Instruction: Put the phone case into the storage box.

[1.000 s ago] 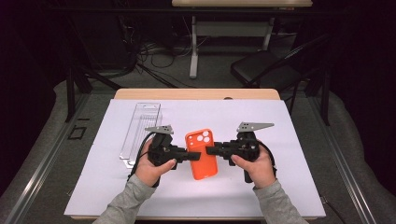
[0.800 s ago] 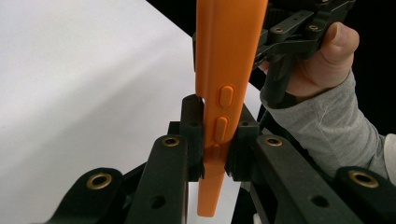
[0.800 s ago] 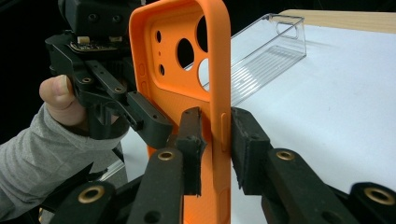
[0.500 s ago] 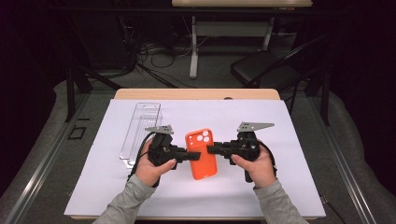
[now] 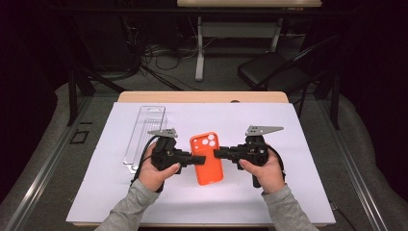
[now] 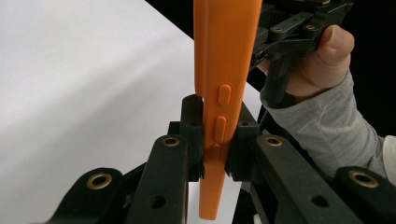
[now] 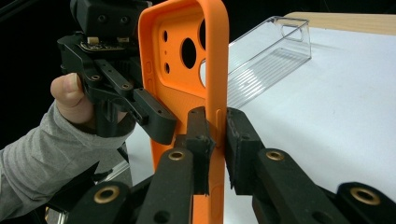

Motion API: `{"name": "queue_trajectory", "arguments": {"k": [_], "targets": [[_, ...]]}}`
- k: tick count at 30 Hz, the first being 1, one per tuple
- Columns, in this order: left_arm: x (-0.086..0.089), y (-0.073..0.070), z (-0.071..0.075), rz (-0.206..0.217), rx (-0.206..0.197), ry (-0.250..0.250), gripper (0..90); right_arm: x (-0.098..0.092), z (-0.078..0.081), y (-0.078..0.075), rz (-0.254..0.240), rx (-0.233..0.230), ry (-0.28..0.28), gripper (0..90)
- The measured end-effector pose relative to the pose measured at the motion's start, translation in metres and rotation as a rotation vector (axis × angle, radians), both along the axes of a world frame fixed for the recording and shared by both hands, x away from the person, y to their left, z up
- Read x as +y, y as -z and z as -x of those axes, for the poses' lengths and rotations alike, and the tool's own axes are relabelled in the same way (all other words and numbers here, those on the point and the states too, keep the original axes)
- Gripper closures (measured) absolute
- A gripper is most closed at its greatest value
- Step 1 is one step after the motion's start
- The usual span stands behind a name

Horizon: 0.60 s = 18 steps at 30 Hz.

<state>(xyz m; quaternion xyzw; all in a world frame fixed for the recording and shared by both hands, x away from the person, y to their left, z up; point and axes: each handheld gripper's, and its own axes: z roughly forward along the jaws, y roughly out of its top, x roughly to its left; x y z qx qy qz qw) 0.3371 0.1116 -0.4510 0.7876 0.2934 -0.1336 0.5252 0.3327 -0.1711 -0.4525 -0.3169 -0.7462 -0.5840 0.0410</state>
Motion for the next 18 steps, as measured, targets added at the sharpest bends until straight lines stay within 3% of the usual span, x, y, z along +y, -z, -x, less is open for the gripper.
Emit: {"name": "queue_trajectory", "arguments": {"k": [18], "targets": [[0.0007, 0.0000, -0.0005, 0.003, 0.004, 0.000, 80.2, 0.0006, 0.0005, -0.0001, 0.003, -0.012, -0.003, 81.5]]}}
